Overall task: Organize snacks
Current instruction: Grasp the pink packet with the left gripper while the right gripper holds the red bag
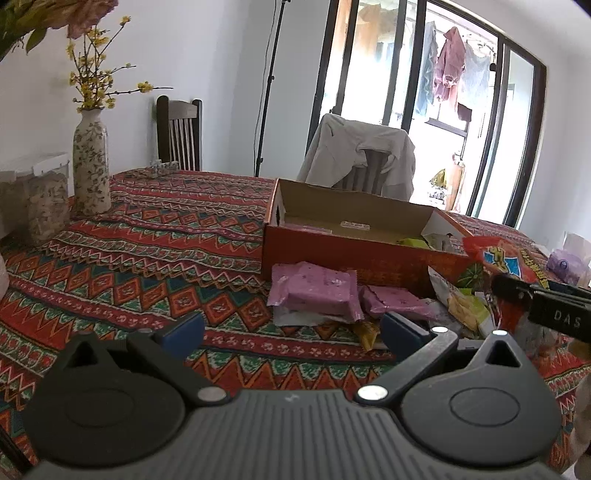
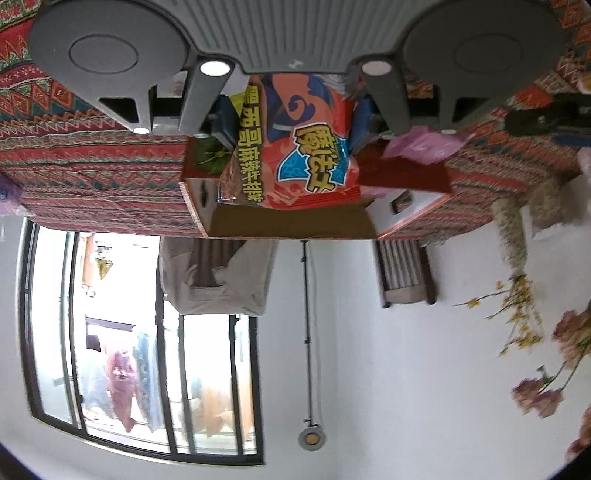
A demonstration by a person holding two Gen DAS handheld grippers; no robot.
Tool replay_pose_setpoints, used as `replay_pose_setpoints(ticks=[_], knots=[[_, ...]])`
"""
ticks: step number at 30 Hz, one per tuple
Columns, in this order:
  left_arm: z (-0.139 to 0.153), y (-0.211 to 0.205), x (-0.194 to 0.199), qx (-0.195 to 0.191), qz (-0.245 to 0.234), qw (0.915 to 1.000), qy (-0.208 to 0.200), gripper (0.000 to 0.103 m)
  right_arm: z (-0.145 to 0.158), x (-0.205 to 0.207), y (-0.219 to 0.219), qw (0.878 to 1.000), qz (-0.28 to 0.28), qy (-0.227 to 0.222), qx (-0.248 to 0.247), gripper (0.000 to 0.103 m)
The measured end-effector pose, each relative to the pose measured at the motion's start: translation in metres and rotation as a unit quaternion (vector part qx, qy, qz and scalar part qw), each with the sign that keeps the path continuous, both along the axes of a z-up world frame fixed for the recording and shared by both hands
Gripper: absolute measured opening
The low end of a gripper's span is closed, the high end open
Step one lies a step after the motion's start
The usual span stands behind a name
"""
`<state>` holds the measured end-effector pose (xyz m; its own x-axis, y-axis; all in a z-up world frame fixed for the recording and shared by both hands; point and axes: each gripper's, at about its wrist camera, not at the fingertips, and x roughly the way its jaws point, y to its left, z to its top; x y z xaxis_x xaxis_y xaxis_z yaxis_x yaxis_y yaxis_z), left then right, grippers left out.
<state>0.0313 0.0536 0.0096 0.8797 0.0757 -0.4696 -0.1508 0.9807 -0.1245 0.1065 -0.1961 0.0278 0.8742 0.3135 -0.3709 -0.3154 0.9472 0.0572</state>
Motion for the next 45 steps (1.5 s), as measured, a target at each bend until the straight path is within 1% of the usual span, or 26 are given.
replay_pose_setpoints(ticks=[7,11,17,24,28,30,35,39,45], knots=[[0.0,-0.005,0.021,0.003,0.008,0.9999,0.011,0.103,-0.007,0.029,-0.024,0.999,-0.037,-0.005,0.008,0.059],[-0.001,-0.007,0.034,0.001,0.013,0.9997,0.021,0.103,-0.011,0.043,-0.034,0.999,-0.048,-0.009,0.013,0.059],[-0.003,-0.009,0.051,0.007,0.019,0.9993,0.031,0.103,-0.024,0.058,-0.046,0.998,-0.057,0.002,0.036,0.059],[-0.001,-0.01,0.076,0.013,0.027,0.9988,0.04,0.103,-0.032,0.06,-0.05,0.997,-0.056,0.008,0.048,0.059],[-0.001,-0.015,0.091,0.03,0.028,0.9981,0.046,0.103,-0.034,0.061,-0.051,0.997,-0.058,0.009,0.046,0.059],[-0.004,-0.018,0.099,0.038,0.028,0.9974,0.054,0.103,-0.034,0.06,-0.049,0.997,-0.059,0.008,0.043,0.059],[-0.014,-0.022,0.12,0.039,0.016,0.9966,0.071,0.103,-0.035,0.062,-0.045,0.998,-0.06,0.011,0.035,0.059],[-0.023,-0.025,0.135,0.039,0.012,0.9952,0.089,0.103,-0.035,0.063,-0.044,0.997,-0.063,0.013,0.036,0.059],[-0.033,-0.032,0.149,0.051,0.013,0.9932,0.104,0.103,-0.036,0.065,-0.046,0.997,-0.061,0.017,0.04,0.06]])
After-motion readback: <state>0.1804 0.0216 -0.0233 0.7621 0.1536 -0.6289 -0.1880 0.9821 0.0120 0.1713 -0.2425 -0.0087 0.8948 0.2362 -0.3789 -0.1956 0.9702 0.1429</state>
